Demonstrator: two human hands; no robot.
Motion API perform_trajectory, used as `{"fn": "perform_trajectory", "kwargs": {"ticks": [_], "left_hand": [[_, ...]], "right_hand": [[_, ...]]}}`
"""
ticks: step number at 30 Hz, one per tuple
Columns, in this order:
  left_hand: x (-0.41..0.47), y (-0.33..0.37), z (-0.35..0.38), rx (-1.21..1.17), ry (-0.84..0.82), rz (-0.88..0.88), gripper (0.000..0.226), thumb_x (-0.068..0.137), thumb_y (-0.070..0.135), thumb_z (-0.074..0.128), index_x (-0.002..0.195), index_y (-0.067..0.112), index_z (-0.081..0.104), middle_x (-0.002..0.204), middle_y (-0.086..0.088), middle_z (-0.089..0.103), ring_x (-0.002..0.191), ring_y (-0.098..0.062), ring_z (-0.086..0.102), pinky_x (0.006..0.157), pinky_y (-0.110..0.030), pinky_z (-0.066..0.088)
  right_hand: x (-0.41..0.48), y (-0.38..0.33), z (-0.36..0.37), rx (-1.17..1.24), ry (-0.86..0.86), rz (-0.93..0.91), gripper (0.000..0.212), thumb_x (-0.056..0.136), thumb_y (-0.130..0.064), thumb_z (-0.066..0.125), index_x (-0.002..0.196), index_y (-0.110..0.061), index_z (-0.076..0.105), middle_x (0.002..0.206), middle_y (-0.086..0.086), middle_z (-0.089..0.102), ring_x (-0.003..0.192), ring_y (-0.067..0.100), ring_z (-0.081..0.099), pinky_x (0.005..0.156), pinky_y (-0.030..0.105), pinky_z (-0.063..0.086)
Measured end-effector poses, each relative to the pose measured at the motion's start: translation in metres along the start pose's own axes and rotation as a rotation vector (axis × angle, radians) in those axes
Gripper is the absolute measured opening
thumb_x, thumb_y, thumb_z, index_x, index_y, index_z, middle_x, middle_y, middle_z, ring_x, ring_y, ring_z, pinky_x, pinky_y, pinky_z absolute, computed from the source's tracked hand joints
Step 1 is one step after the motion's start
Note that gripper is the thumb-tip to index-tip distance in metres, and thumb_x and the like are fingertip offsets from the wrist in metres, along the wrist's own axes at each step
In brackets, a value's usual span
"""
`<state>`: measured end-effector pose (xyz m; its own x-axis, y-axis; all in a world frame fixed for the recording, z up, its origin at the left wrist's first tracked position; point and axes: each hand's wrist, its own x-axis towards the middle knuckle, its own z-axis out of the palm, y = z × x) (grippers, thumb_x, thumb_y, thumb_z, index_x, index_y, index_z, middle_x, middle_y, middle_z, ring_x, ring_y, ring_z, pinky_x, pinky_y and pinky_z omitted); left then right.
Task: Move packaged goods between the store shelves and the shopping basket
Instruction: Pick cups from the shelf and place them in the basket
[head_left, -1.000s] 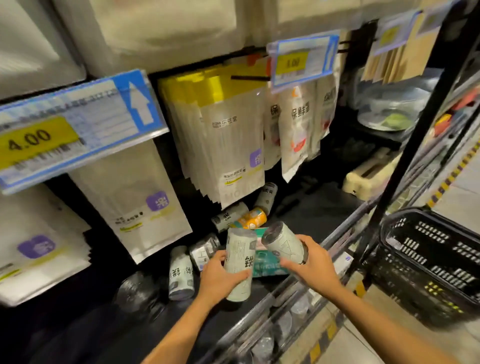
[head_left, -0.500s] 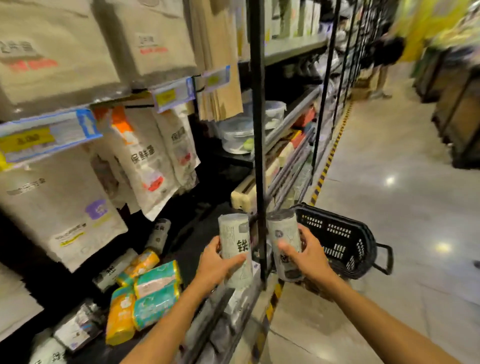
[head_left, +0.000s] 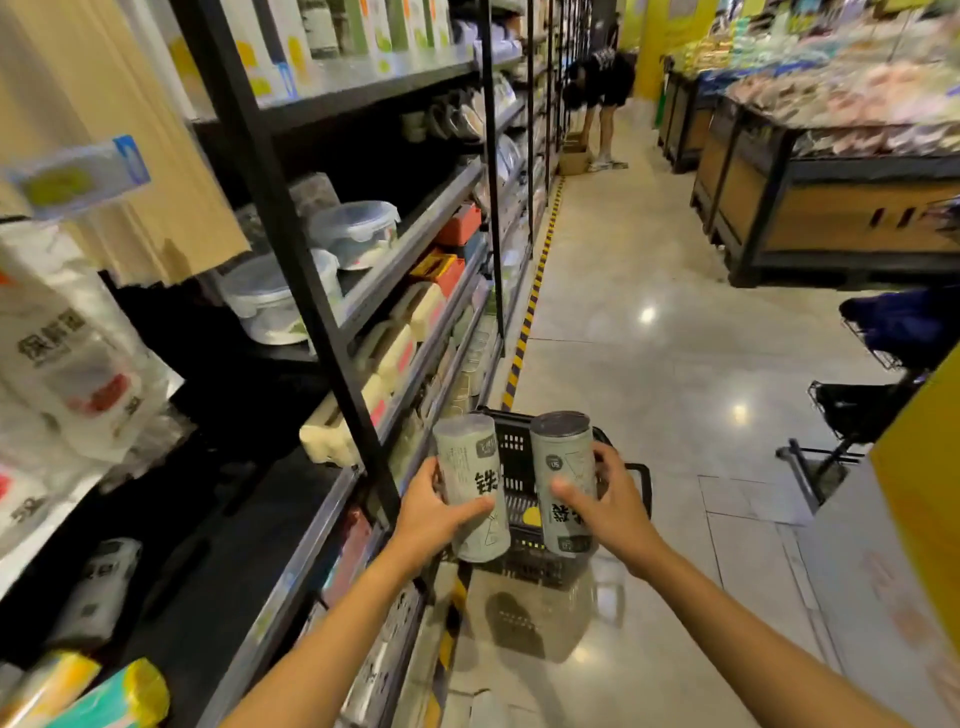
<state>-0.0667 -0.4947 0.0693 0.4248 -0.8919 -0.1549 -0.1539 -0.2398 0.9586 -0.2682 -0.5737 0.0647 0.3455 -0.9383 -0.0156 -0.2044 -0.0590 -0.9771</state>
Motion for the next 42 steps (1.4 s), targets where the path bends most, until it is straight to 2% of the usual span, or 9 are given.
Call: {"fn": "perform_trajectory", "kwargs": {"ticks": [13,19,23,25,28,31,33,39,42], "left_hand": [[0.229,-0.016,0.005,-0.012,-0.064,-0.095,0.060,0.066,0.004,0.084,0.112,0.021,0.051,0.109,0.001,0.065,0.104,-0.019,0.063,0.088,-0.037,0.053],[0.302,-0.022,0.009,-0.021,0.017,-0.132,0.075,0.063,-0.005,0.082,0.124,0.015,0.042,0.112,-0.002,0.060,0.106,-0.021,0.059,0.074,-0.021,0.054],[0.347,-0.039,0.023,0.068,0.115,-0.196,0.107,0.052,0.017,0.093,0.140,0.016,0.033,0.132,-0.004,0.054,0.120,-0.022,0.053,0.100,-0.040,0.046],[0.369,-0.052,0.033,0.116,0.200,-0.224,0.108,0.045,0.028,0.095,0.136,0.016,0.039,0.127,-0.005,0.058,0.117,-0.022,0.056,0.100,-0.045,0.047],[0.408,-0.089,0.046,0.138,0.280,-0.284,0.102,0.035,0.050,0.092,0.122,0.016,0.053,0.113,-0.002,0.067,0.104,-0.016,0.064,0.092,-0.045,0.052],[0.447,-0.139,0.056,0.226,0.315,-0.334,0.104,0.027,0.063,0.086,0.114,0.014,0.058,0.108,-0.002,0.068,0.100,-0.015,0.065,0.089,-0.044,0.054],[0.468,-0.167,0.062,0.244,0.317,-0.348,0.101,0.031,0.057,0.088,0.116,0.011,0.057,0.109,-0.004,0.068,0.103,-0.017,0.065,0.091,-0.044,0.053],[0.528,-0.252,0.081,0.312,0.299,-0.313,0.103,0.052,0.021,0.093,0.138,0.014,0.036,0.131,-0.008,0.054,0.123,-0.021,0.049,0.104,-0.028,0.038],[0.549,-0.300,0.088,0.307,0.264,-0.207,0.108,0.054,0.008,0.091,0.140,0.029,0.028,0.134,0.003,0.045,0.124,-0.012,0.044,0.101,-0.019,0.038]], "right_hand": [[0.197,0.033,0.007,-0.057,0.087,0.114,0.063,0.071,-0.008,0.079,0.121,-0.022,0.043,0.108,-0.001,0.058,0.095,0.016,0.060,0.067,0.016,0.048],[0.267,0.058,0.015,-0.110,0.085,0.149,0.076,0.058,-0.009,0.088,0.115,-0.023,0.041,0.114,0.001,0.058,0.105,0.017,0.058,0.088,0.027,0.047],[0.316,0.082,0.019,-0.128,0.028,0.188,0.081,0.054,-0.020,0.091,0.120,-0.021,0.043,0.109,-0.012,0.057,0.099,0.007,0.056,0.081,0.005,0.042],[0.342,0.100,0.023,-0.141,-0.005,0.189,0.079,0.055,-0.021,0.090,0.118,-0.024,0.043,0.100,-0.024,0.052,0.091,-0.003,0.053,0.071,-0.004,0.038],[0.382,0.137,0.031,-0.163,-0.051,0.215,0.077,0.057,-0.021,0.090,0.119,-0.025,0.044,0.099,-0.026,0.050,0.091,-0.006,0.050,0.075,-0.003,0.039],[0.418,0.187,0.045,-0.168,-0.046,0.237,0.071,0.056,-0.022,0.090,0.107,-0.040,0.045,0.102,-0.023,0.053,0.094,-0.004,0.054,0.089,0.015,0.045],[0.438,0.222,0.058,-0.170,-0.032,0.245,0.069,0.054,-0.023,0.090,0.106,-0.039,0.047,0.102,-0.018,0.056,0.097,0.002,0.056,0.088,0.021,0.046],[0.475,0.338,0.094,-0.239,-0.060,0.279,0.066,0.057,-0.015,0.089,0.107,-0.030,0.048,0.092,-0.025,0.056,0.089,0.002,0.057,0.076,0.001,0.039],[0.486,0.393,0.117,-0.282,-0.067,0.310,0.067,0.056,-0.015,0.089,0.109,-0.027,0.049,0.092,-0.021,0.057,0.090,0.004,0.057,0.077,0.009,0.041]]}}
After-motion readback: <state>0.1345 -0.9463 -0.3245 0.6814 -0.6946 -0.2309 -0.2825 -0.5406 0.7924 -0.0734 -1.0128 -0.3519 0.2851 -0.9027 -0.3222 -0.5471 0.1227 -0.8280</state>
